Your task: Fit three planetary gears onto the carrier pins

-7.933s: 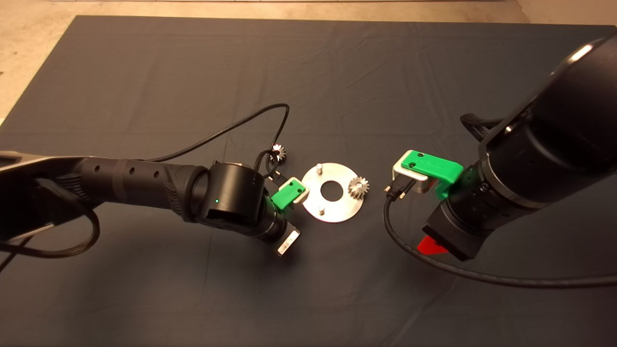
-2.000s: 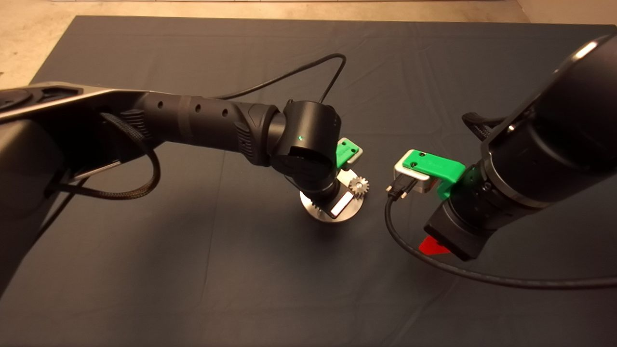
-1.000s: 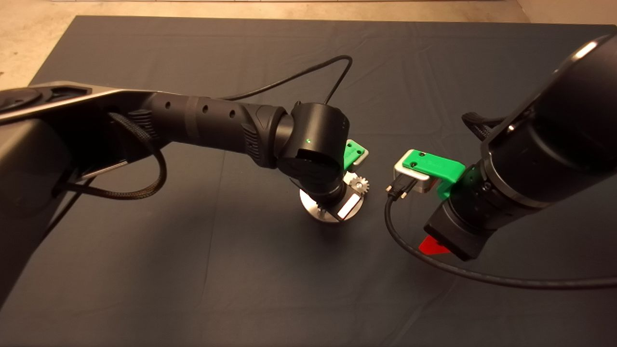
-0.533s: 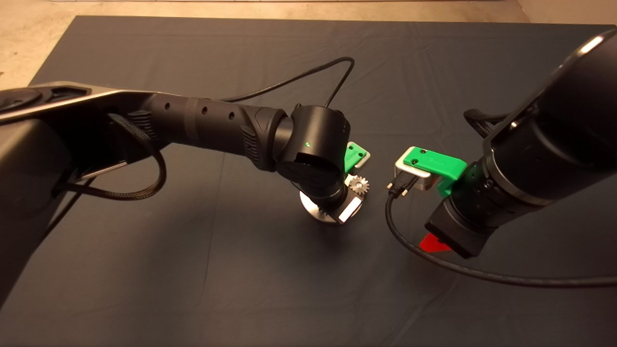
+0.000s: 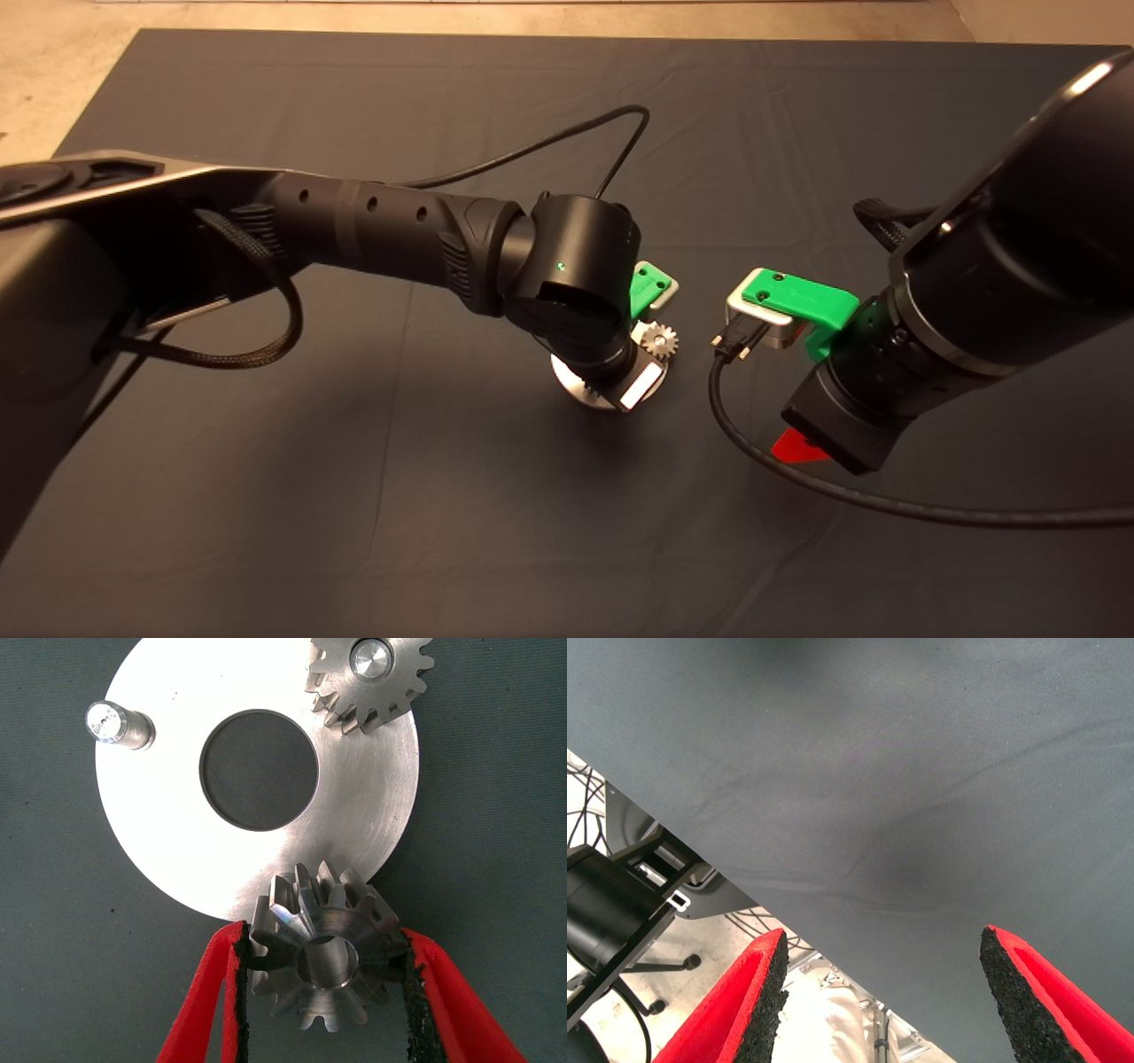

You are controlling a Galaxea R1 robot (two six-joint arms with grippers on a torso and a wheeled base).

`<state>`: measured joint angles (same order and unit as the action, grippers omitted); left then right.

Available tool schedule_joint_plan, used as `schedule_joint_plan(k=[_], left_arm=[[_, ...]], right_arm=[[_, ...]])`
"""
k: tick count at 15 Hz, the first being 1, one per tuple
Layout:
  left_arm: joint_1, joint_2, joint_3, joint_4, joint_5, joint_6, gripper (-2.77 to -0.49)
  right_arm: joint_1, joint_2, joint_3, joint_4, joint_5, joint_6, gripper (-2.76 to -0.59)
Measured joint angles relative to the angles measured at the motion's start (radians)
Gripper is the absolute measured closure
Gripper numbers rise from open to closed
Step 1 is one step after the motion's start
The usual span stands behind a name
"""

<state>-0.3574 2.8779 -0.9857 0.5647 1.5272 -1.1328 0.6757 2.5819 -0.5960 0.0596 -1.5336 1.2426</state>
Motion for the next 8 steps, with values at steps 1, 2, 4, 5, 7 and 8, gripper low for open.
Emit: schedule_joint_plan(k=[1, 2, 4, 5, 7, 8], left_arm=[[0.0, -0.001, 0.0, 0.0, 0.0, 0.0, -0.86], [0.0, -0.003, 0.0, 0.002, 0.0, 0.0, -0.86], [0.0, -0.008, 0.0, 0.008, 0.001, 0.0, -0.86], [0.0, -0.011, 0.0, 0.01, 0.0, 0.0, -0.86], [0.0, -0.014, 0.0, 0.019, 0.001, 0.0, -0.86], [0.0, -0.014, 0.0, 0.023, 0.0, 0.0, -0.86]], right_arm=[[0.0, 0.0, 0.0, 0.0, 0.0, 0.0, -1.6], [0.0, 0.0, 0.0, 0.0, 0.0, 0.0, -1.6], [0.0, 0.0, 0.0, 0.001, 0.0, 0.0, -1.6], [0.0, 0.0, 0.0, 0.001, 0.0, 0.0, -1.6], [0.0, 0.0, 0.0, 0.001, 0.0, 0.0, -1.6], [0.0, 0.0, 0.0, 0.001, 0.0, 0.0, -1.6]])
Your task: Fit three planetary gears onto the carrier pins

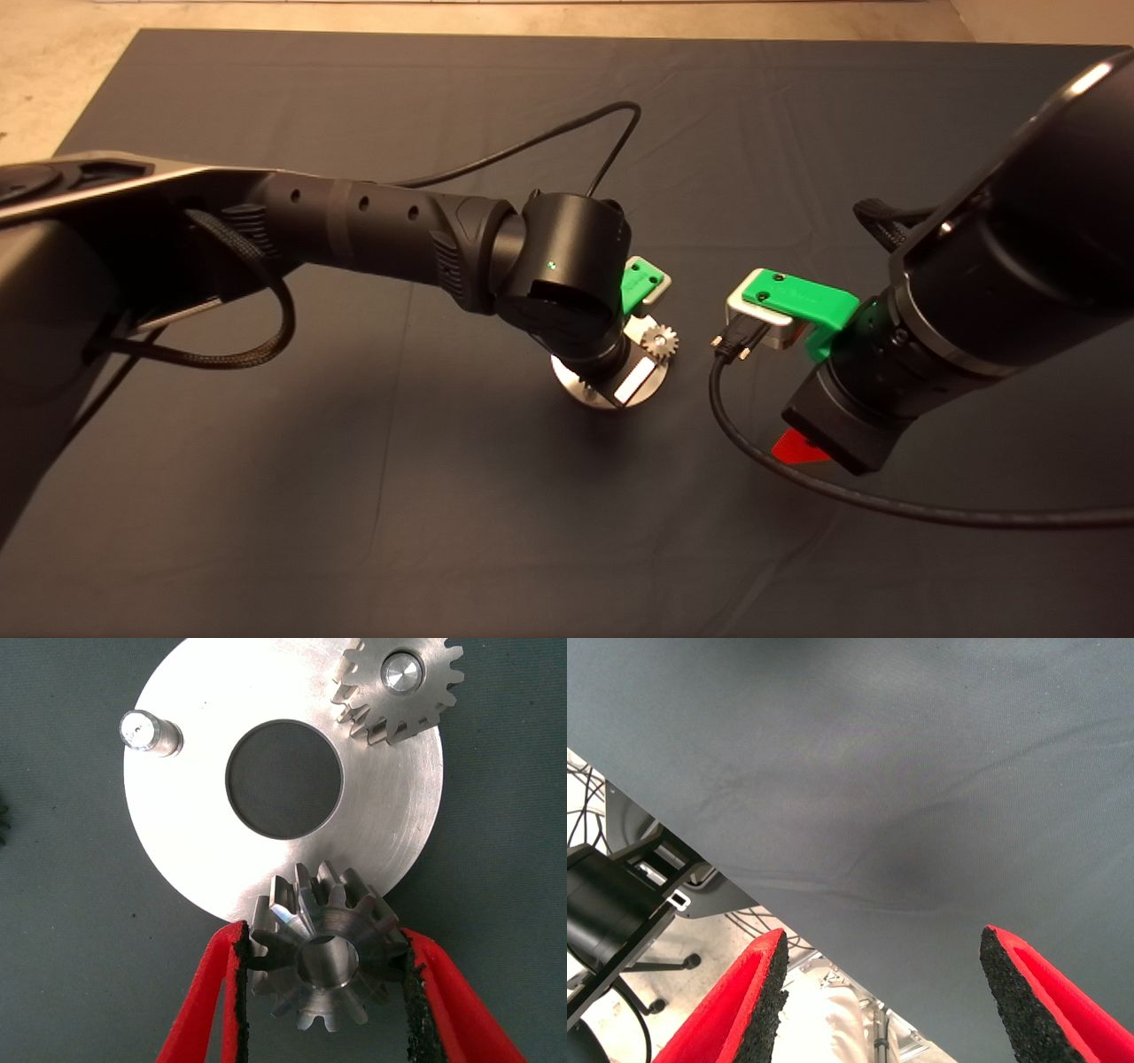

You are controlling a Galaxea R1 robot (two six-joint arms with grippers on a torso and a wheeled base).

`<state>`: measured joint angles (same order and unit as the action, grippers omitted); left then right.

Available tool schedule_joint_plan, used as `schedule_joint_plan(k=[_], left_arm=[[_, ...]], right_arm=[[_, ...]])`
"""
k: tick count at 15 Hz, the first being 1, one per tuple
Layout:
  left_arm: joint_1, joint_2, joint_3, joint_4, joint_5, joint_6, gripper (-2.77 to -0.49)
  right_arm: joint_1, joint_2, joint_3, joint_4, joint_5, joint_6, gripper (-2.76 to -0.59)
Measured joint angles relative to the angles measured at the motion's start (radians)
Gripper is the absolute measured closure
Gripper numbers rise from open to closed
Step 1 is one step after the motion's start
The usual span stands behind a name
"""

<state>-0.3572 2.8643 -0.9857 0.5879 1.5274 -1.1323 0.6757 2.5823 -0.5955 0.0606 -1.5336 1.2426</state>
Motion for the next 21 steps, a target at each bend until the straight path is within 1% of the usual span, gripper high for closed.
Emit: schedule_joint_plan(k=[3, 11, 13, 19, 21], left_arm=[[0.001, -0.009, 0.0, 0.007, 0.0, 0.0, -0.86], [0.033, -0.011, 0.007, 0.037, 0.0, 0.0, -0.86], [0.038, -0.013, 0.008, 0.049, 0.0, -0.001, -0.86], [0.039, -0.014, 0.008, 0.069, 0.0, -0.004, -0.86], [0.045, -0.018, 0.01, 0.075, 0.0, -0.004, -0.86]], right_arm=[[0.0, 0.0, 0.0, 0.0, 0.0, 0.0, -1.6], [0.0, 0.0, 0.0, 0.001, 0.0, 0.0, -1.6], [0.0, 0.0, 0.0, 0.001, 0.0, 0.0, -1.6], [0.0, 0.0, 0.0, 0.001, 0.0, 0.0, -1.6], [0.0, 0.0, 0.0, 0.001, 0.0, 0.0, -1.6]])
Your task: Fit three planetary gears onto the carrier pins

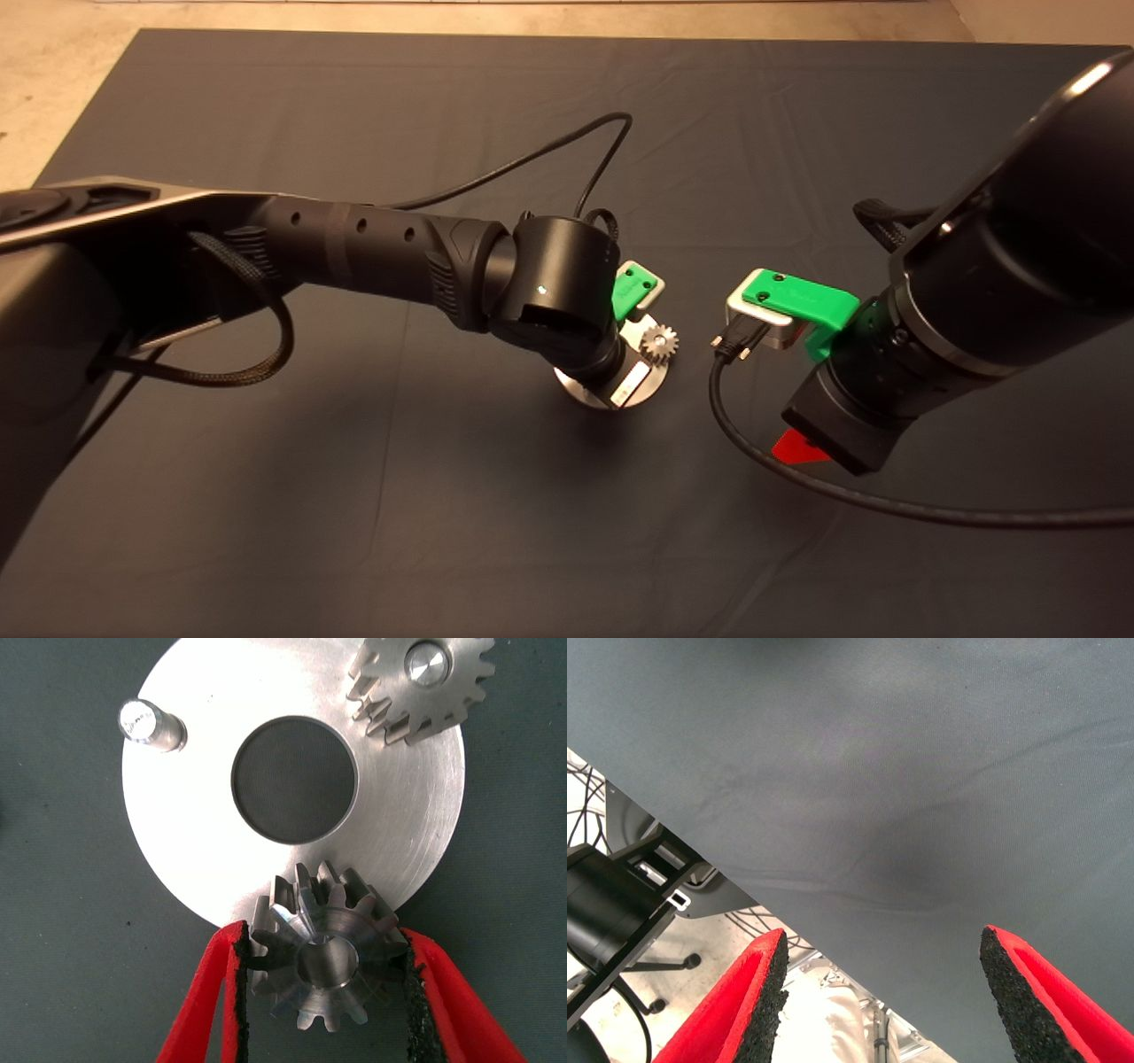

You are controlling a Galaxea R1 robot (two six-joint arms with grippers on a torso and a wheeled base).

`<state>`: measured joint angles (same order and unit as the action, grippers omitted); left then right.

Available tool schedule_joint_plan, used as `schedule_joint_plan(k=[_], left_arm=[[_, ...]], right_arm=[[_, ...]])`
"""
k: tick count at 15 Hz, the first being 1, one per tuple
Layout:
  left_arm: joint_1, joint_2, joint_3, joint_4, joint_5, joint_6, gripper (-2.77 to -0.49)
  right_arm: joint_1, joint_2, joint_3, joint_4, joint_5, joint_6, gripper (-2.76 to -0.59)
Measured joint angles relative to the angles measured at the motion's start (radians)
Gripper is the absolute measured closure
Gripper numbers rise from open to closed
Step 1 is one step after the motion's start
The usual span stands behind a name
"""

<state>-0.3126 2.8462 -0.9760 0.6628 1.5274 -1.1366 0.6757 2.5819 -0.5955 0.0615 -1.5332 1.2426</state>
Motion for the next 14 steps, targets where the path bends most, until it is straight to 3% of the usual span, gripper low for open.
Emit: schedule_joint_plan(k=[5, 14], left_arm=[[0.023, -0.004, 0.012, 0.0, 0.0, -0.004, -0.86], [0.027, -0.006, 0.015, 0.03, 0.0, -0.008, -0.86]], right_arm=[[0.0, 0.0, 0.0, 0.0, 0.0, 0.0, -1.6], [0.0, 0.0, 0.0, 0.0, 0.0, 0.0, -1.6]])
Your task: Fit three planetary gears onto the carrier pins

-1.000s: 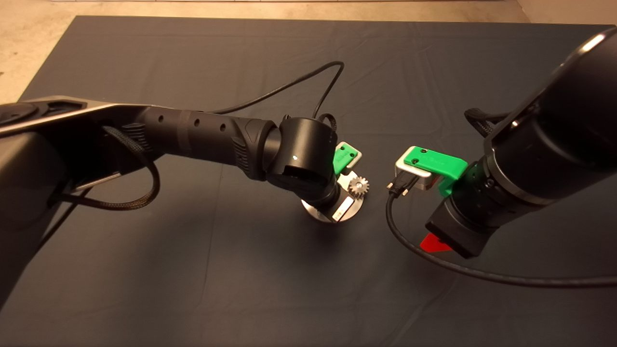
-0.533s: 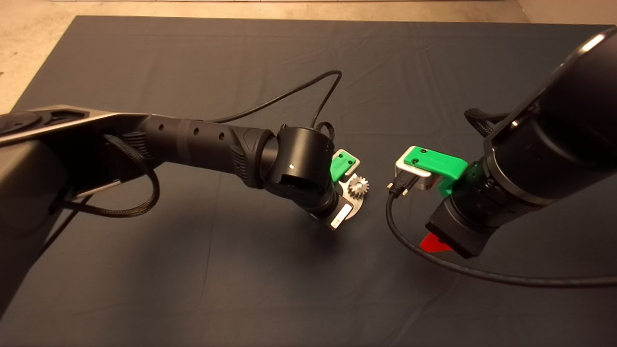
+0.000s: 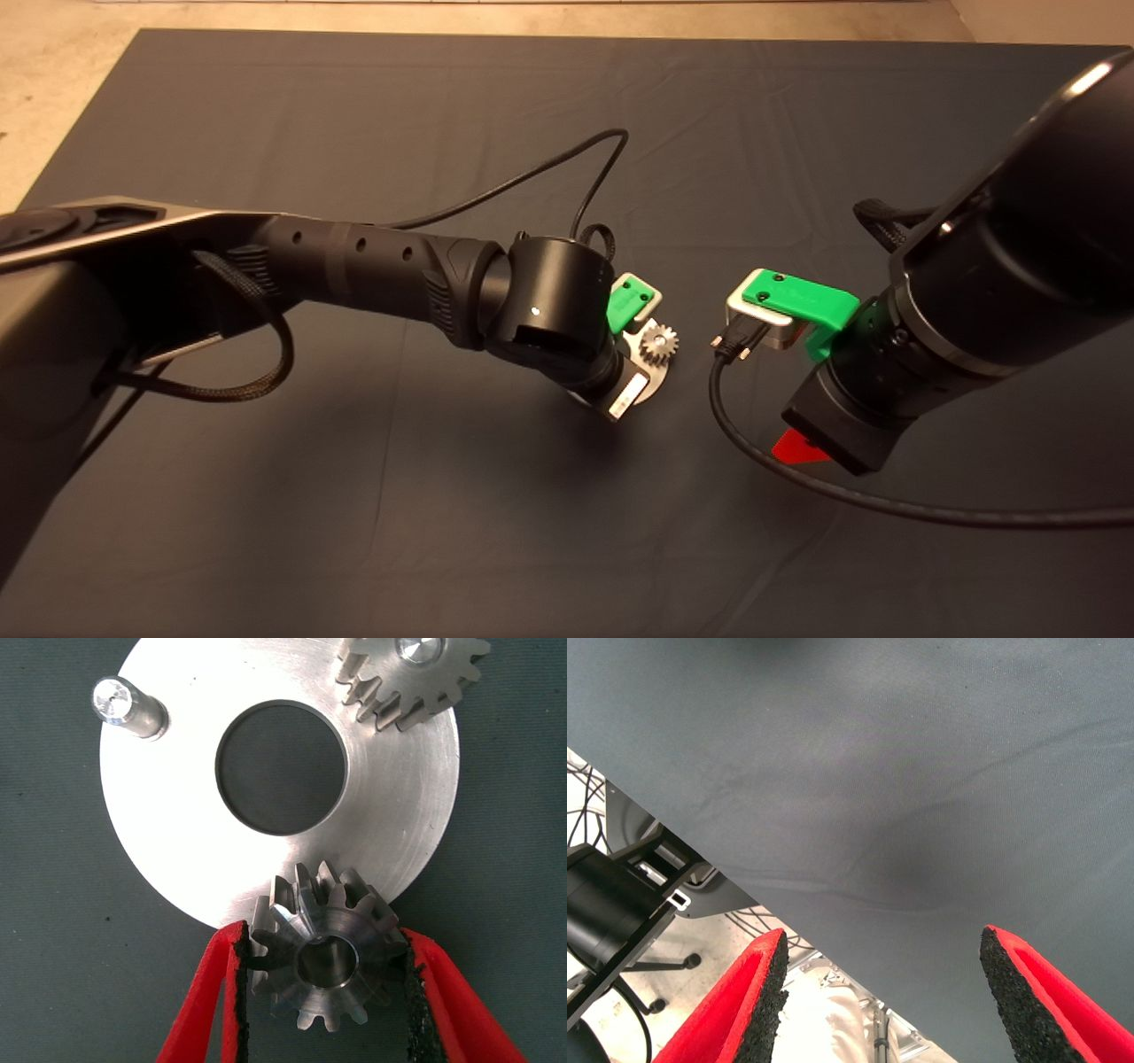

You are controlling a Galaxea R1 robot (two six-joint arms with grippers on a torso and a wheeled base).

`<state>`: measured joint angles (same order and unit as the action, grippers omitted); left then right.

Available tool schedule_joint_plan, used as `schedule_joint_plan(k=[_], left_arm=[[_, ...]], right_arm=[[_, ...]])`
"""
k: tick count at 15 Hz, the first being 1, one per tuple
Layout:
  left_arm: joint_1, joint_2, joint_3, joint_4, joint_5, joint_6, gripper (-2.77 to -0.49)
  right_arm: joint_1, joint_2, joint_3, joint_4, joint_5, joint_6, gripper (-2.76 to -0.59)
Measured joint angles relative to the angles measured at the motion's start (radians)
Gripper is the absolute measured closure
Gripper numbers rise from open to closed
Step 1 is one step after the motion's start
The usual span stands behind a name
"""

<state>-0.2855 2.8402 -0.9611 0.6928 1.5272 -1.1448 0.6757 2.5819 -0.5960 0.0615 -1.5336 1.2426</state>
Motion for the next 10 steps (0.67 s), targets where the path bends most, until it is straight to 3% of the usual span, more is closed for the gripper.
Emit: schedule_joint_plan(k=[10], left_arm=[[0.0, -0.015, 0.002, 0.016, -0.001, 0.0, -0.86]], right_arm=[[0.0, 0.0, 0.0, 0.001, 0.0, 0.0, -1.6]])
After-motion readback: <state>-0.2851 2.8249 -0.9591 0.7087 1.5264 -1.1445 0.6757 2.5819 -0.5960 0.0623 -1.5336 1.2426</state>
